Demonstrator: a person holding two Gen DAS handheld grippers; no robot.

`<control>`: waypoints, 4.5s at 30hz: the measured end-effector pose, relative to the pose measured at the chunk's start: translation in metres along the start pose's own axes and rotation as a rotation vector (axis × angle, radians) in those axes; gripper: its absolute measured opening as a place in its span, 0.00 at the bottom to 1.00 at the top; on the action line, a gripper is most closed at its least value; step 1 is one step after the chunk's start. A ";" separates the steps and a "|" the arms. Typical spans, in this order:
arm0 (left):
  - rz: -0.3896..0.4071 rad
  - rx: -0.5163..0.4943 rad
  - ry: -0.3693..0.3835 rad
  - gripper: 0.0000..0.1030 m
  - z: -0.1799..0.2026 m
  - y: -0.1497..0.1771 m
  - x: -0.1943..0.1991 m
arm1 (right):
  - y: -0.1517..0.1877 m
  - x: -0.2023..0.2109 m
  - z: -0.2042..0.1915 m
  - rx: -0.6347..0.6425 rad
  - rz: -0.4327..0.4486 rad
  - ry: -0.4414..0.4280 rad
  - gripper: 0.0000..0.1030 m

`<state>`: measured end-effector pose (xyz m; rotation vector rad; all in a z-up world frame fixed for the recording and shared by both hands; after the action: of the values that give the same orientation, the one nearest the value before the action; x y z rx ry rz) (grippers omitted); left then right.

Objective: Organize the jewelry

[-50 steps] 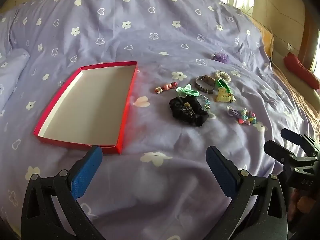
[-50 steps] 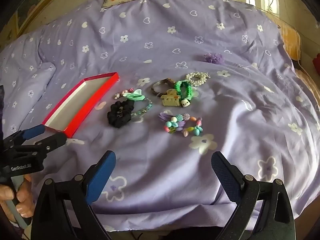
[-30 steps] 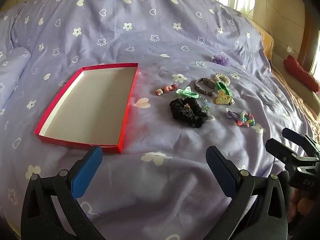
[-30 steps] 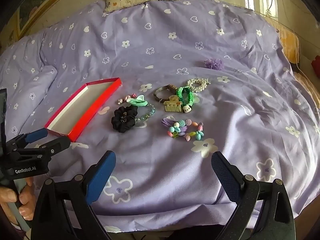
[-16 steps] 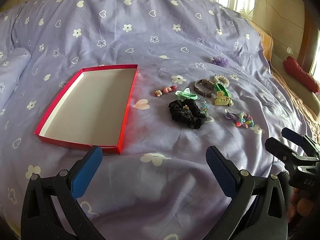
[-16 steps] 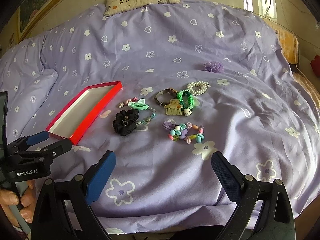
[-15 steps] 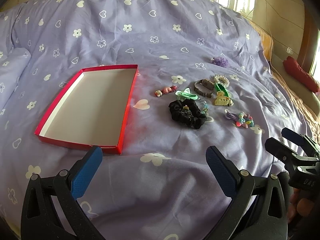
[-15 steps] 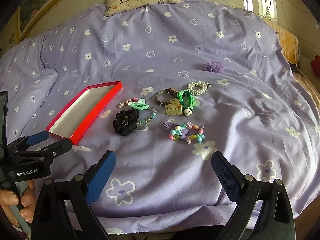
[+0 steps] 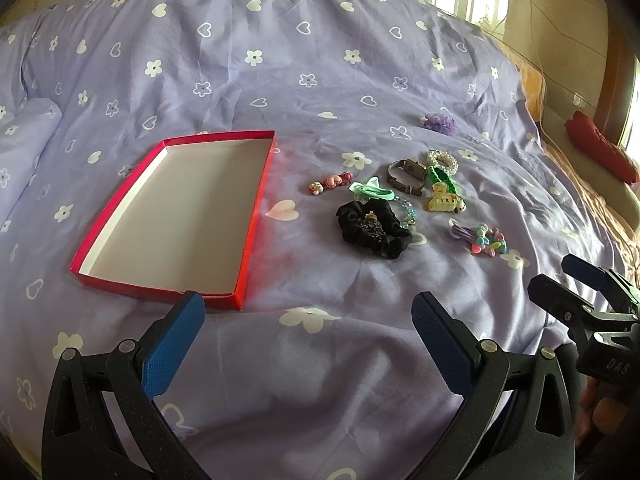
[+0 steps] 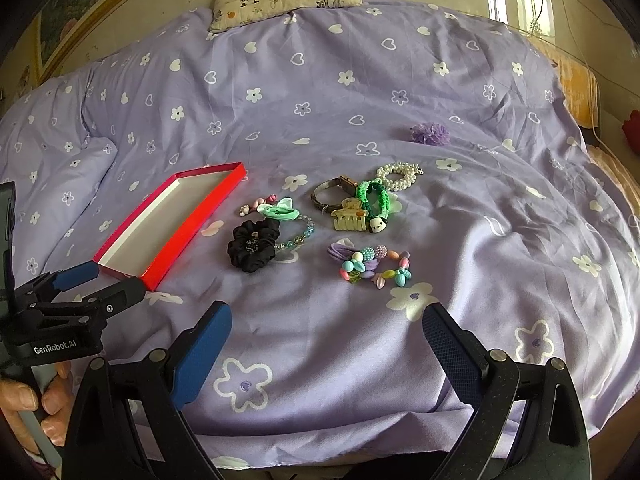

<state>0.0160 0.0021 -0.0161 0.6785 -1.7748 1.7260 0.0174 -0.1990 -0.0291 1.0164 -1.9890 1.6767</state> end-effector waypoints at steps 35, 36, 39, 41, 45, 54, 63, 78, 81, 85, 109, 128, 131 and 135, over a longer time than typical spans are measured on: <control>-0.018 0.007 0.024 1.00 0.000 -0.009 -0.014 | -0.005 -0.009 0.014 -0.069 -0.024 -0.017 0.77; -0.020 0.009 0.024 1.00 -0.001 -0.011 -0.015 | -0.006 -0.010 0.015 -0.072 -0.027 -0.016 0.74; -0.031 0.027 0.042 0.96 -0.007 -0.015 -0.020 | -0.009 -0.015 0.017 -0.084 -0.037 -0.021 0.65; -0.042 0.044 0.062 0.96 -0.009 -0.018 -0.025 | -0.011 -0.019 0.019 -0.091 -0.044 -0.025 0.59; -0.052 0.049 0.080 0.92 -0.009 -0.025 -0.034 | -0.016 -0.029 0.021 -0.103 -0.055 -0.040 0.51; -0.095 0.061 0.144 0.81 -0.002 -0.043 -0.067 | -0.028 -0.053 0.027 -0.111 -0.071 -0.041 0.37; -0.174 0.078 0.194 0.75 0.005 -0.049 -0.112 | -0.028 -0.083 0.036 -0.147 -0.128 -0.049 0.32; -0.211 0.048 0.309 0.08 0.017 -0.044 -0.124 | -0.031 -0.079 0.041 -0.144 -0.098 -0.058 0.06; -0.178 0.036 0.307 0.07 0.016 -0.047 -0.111 | -0.038 -0.069 0.042 -0.148 -0.062 -0.061 0.05; -0.146 0.030 0.305 0.06 0.013 -0.051 -0.096 | -0.048 -0.056 0.039 -0.143 -0.027 -0.073 0.00; -0.101 0.059 0.297 0.06 -0.007 -0.044 -0.059 | -0.022 -0.087 0.061 -0.200 -0.161 0.012 0.06; -0.007 0.134 0.254 0.06 -0.062 -0.043 -0.015 | -0.058 -0.044 -0.032 -0.086 -0.034 -0.200 0.06; 0.004 0.162 0.225 0.06 -0.083 -0.040 -0.010 | -0.058 -0.052 -0.058 -0.065 -0.058 -0.254 0.06; 0.014 0.205 0.193 0.06 -0.111 -0.036 -0.008 | -0.058 -0.067 -0.098 -0.019 -0.088 -0.316 0.06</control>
<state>0.0520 0.1114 0.0049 0.5623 -1.4902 1.9312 0.0860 -0.0886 -0.0095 1.4149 -2.1082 1.5241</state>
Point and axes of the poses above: each gripper's, at about its wrist camera, not at the fingertips, and x roughly against the way its jaws point, z to its right, y to its underside, the point moved 3 cm from there along -x, roughly the way its jaws point, and after that the axes turned 6 degrees about -x, right-handed, at the moved point
